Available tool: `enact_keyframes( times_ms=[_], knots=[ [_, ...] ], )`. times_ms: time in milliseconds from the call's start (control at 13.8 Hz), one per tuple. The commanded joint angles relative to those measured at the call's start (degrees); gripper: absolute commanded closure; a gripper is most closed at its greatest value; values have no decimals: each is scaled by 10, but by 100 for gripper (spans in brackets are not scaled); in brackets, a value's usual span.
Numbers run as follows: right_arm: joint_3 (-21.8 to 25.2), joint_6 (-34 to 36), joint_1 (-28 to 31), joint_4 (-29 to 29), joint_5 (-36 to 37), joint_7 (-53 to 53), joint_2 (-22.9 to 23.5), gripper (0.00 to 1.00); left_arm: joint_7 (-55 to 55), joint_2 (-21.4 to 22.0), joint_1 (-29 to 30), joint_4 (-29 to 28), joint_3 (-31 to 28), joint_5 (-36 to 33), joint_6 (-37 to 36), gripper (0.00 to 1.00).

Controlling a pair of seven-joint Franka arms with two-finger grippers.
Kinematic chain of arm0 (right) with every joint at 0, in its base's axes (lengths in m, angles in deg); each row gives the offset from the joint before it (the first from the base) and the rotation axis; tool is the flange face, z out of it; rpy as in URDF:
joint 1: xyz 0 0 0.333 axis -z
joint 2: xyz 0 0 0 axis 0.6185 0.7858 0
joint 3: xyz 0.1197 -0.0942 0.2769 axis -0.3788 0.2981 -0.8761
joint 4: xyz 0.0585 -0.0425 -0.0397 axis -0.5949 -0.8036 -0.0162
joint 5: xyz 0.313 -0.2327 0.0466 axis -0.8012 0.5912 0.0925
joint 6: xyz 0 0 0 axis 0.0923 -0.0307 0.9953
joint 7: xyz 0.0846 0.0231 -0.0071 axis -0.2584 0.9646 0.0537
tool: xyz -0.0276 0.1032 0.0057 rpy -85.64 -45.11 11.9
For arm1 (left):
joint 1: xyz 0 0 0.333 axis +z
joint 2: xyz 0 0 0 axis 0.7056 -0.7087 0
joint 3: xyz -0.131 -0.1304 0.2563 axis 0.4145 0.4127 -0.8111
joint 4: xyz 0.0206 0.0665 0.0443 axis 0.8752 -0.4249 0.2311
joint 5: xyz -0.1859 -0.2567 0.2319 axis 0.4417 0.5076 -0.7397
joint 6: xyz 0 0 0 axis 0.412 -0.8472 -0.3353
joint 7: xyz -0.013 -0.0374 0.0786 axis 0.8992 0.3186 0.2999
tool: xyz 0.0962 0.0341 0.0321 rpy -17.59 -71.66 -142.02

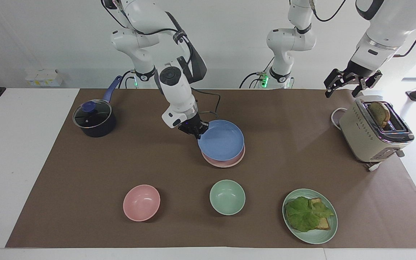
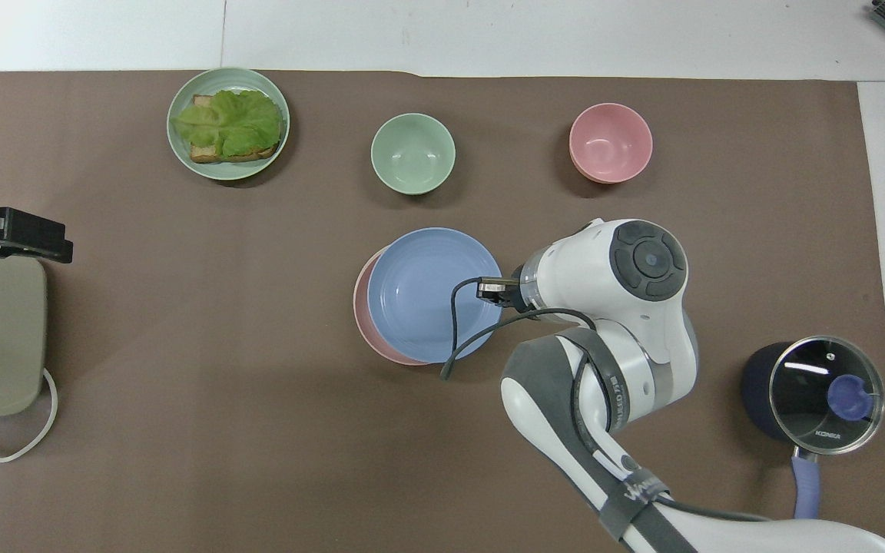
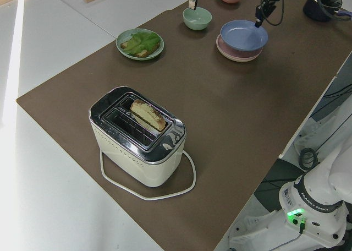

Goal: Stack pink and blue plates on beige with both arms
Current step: 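Slide the blue plate with the right gripper onto the pink plate, then open the right gripper to release the blue plate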

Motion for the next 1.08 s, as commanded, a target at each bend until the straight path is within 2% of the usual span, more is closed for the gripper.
enact_keyframes(
  times_ms=[0, 433, 506, 578, 794, 1011],
  knots=[
    [2, 3, -5, 16, 25, 33, 13, 100, 7, 2, 8, 0, 5, -8, -9, 0],
    [1, -24, -5, 13, 40, 65, 23, 99, 7, 2, 8, 0, 6, -8, -9, 0],
    [1, -25, -5, 13, 39, 66, 24, 91, 7, 2, 8, 0, 5, -8, -9, 0],
    [1, -25, -5, 14, 39, 67, 24, 87, 7, 2, 8, 1, 6, -8, -9, 0],
    [1, -25, -6, 17, 44, 66, 23, 34, 7, 2, 8, 0, 6, -8, -9, 0],
    [1, -17, -1, 31, 44, 60, 17, 8, 7, 2, 8, 1, 6, -8, -9, 0]
  ],
)
